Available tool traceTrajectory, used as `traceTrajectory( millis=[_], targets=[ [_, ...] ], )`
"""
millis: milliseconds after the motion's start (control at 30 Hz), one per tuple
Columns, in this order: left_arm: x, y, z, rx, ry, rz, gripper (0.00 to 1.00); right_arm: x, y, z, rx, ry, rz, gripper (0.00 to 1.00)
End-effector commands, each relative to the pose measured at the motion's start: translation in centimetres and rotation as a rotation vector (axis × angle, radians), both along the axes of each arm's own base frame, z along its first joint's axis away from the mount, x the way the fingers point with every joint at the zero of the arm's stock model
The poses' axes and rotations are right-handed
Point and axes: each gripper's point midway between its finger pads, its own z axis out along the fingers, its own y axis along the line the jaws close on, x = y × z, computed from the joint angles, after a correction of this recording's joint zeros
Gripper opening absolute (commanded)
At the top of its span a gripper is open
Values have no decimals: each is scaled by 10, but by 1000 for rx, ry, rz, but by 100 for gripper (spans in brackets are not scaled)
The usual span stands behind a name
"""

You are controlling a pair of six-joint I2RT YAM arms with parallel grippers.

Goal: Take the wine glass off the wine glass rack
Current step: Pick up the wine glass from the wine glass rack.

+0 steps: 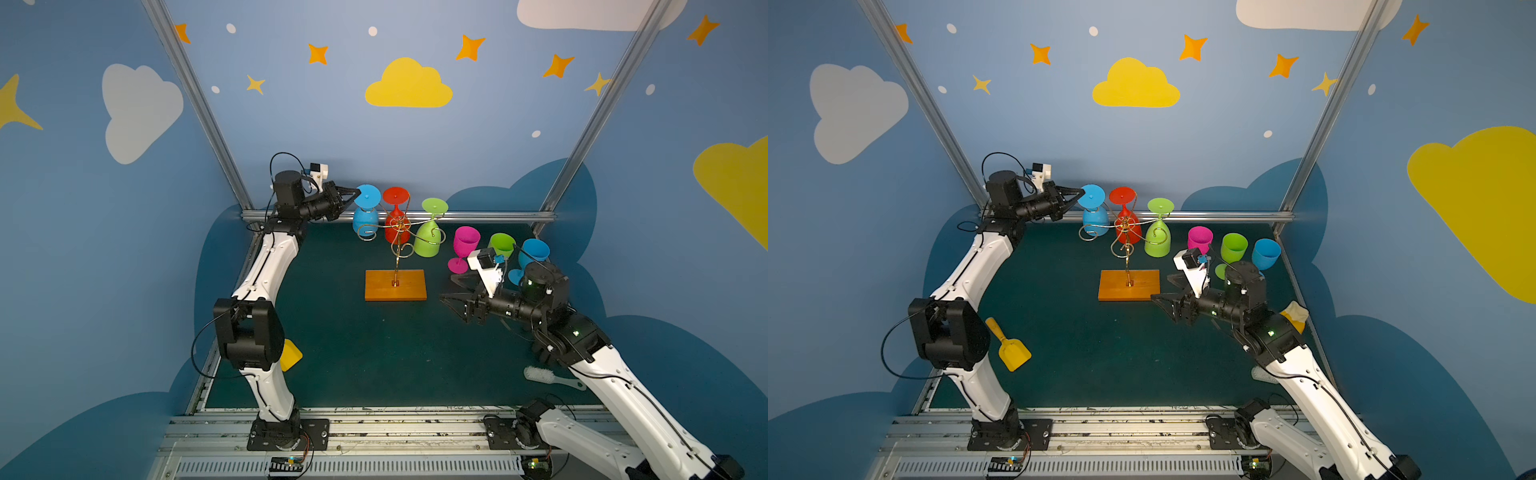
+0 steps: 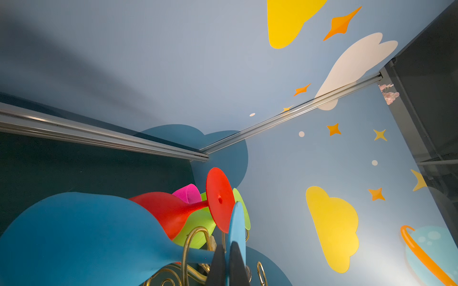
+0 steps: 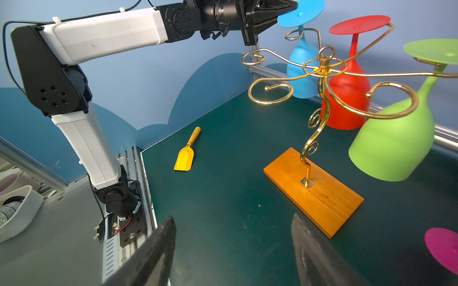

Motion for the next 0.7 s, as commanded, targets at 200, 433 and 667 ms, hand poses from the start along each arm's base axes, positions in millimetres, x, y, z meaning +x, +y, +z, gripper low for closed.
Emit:
traceTrajectory(
  millis=[200, 433, 667],
  targets=[
    [-9, -21, 16, 4, -60, -64, 3, -8, -2, 10, 18, -10, 12, 73],
    [-19, -23, 9, 9, -47, -78, 3, -9, -2, 9, 17, -11, 13, 73],
    [-30, -21, 5, 25, -46, -76, 3, -10, -3, 8, 16, -12, 9, 73]
  ],
)
